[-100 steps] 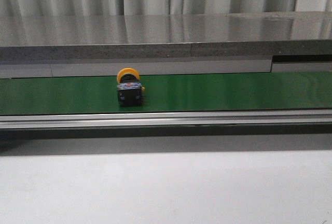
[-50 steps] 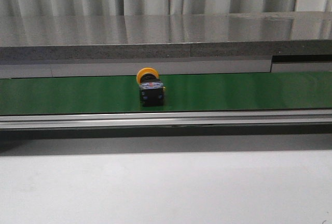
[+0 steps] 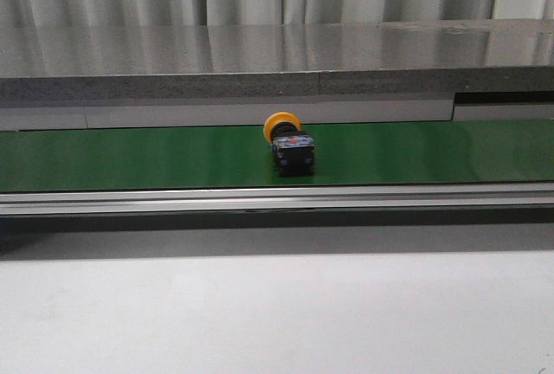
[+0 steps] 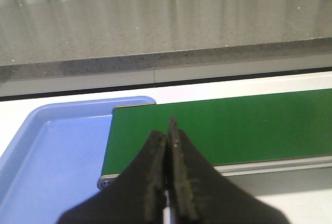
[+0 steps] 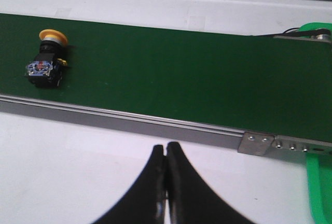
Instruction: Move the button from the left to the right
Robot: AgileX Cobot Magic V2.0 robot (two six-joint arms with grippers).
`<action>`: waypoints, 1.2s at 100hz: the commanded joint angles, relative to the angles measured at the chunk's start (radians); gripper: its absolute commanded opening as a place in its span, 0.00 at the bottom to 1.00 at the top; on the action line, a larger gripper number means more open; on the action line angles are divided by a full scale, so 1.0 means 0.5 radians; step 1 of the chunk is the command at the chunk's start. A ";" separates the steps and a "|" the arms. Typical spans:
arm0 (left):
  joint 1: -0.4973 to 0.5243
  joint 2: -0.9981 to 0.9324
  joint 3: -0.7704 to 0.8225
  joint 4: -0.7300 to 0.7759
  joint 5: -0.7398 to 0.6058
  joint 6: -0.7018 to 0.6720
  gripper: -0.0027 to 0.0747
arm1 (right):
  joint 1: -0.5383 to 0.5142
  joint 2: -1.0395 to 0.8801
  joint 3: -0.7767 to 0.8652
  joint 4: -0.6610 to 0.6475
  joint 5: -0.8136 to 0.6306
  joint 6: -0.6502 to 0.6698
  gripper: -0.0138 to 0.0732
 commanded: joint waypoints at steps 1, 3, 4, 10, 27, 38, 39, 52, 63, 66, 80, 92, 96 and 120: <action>-0.016 0.015 -0.053 -0.028 -0.141 -0.002 0.01 | -0.001 0.077 -0.079 0.057 -0.185 -0.002 0.08; -0.016 0.015 -0.053 -0.028 -0.141 -0.002 0.01 | -0.001 0.089 -0.079 0.060 -0.191 -0.002 0.08; -0.016 0.015 -0.053 -0.028 -0.141 -0.002 0.01 | -0.001 0.094 -0.079 0.060 -0.191 -0.002 0.08; -0.016 0.015 -0.053 -0.028 -0.141 -0.002 0.01 | -0.001 0.130 -0.079 0.060 -0.191 -0.002 0.08; -0.016 0.015 -0.053 -0.028 -0.141 -0.002 0.01 | -0.001 0.181 -0.079 0.061 -0.187 -0.002 0.20; -0.016 0.015 -0.053 -0.028 -0.141 -0.002 0.01 | -0.001 0.187 -0.079 0.061 -0.201 -0.002 0.45; -0.016 0.015 -0.053 -0.028 -0.141 -0.002 0.01 | -0.001 0.187 -0.079 0.061 -0.201 -0.002 0.49; -0.016 0.015 -0.053 -0.028 -0.141 -0.002 0.01 | -0.001 0.187 -0.079 0.061 -0.236 -0.002 0.79; -0.016 0.015 -0.053 -0.028 -0.141 -0.002 0.01 | -0.001 0.192 -0.079 0.091 -0.284 -0.002 0.88; -0.016 0.015 -0.053 -0.028 -0.141 -0.002 0.01 | -0.001 0.200 -0.079 0.113 -0.297 -0.002 0.88; -0.016 0.015 -0.053 -0.028 -0.141 -0.002 0.01 | -0.001 0.297 -0.130 0.142 -0.281 -0.002 0.88; -0.016 0.015 -0.053 -0.028 -0.141 -0.002 0.01 | -0.001 0.445 -0.225 0.142 -0.239 -0.018 0.88; -0.016 0.015 -0.053 -0.028 -0.141 -0.002 0.01 | -0.001 0.502 -0.251 0.142 -0.239 -0.045 0.88; -0.016 0.015 -0.053 -0.028 -0.141 -0.002 0.01 | 0.001 0.846 -0.416 0.150 -0.243 -0.140 0.88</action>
